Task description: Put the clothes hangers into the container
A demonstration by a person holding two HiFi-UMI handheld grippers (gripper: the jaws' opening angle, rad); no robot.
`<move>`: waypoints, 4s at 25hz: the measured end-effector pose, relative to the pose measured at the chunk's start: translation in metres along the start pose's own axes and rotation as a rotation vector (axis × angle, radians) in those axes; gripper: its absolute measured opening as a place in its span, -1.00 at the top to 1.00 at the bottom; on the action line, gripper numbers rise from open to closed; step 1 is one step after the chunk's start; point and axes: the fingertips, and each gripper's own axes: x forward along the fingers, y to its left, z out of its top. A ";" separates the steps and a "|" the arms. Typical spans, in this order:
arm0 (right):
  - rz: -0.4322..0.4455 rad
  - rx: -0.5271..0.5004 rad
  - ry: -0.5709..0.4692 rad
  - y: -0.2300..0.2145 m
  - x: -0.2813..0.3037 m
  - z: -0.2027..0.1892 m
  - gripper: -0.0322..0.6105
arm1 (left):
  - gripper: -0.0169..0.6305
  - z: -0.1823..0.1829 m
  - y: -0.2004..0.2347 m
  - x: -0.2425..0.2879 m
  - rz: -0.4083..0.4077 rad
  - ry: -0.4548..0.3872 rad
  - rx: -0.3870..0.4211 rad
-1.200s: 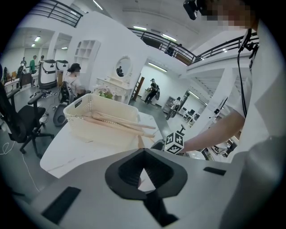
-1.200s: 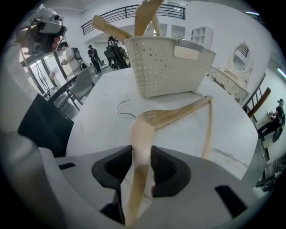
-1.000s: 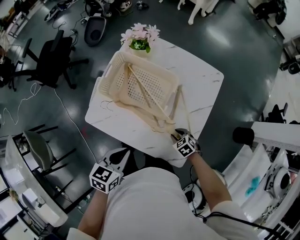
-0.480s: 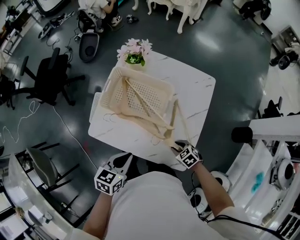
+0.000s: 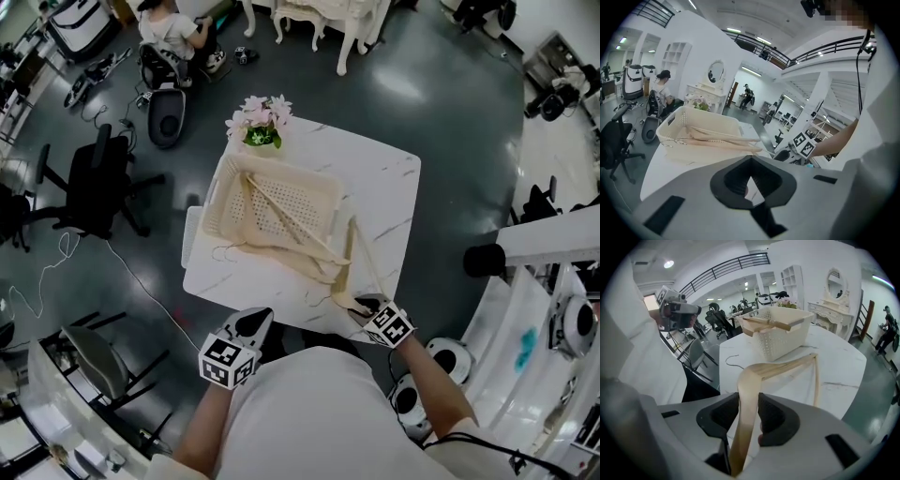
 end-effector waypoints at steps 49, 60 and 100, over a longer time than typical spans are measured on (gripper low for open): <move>0.120 -0.116 -0.237 0.022 -0.051 0.201 0.47 | 0.92 0.033 0.067 -0.028 -0.019 -0.071 0.031; 0.327 -0.197 -0.157 0.045 0.014 0.264 0.47 | 0.92 0.017 0.103 -0.066 0.112 -0.119 -0.078; 0.215 -0.200 -0.167 0.024 0.031 0.282 0.37 | 0.92 0.013 0.110 -0.073 0.135 -0.115 -0.103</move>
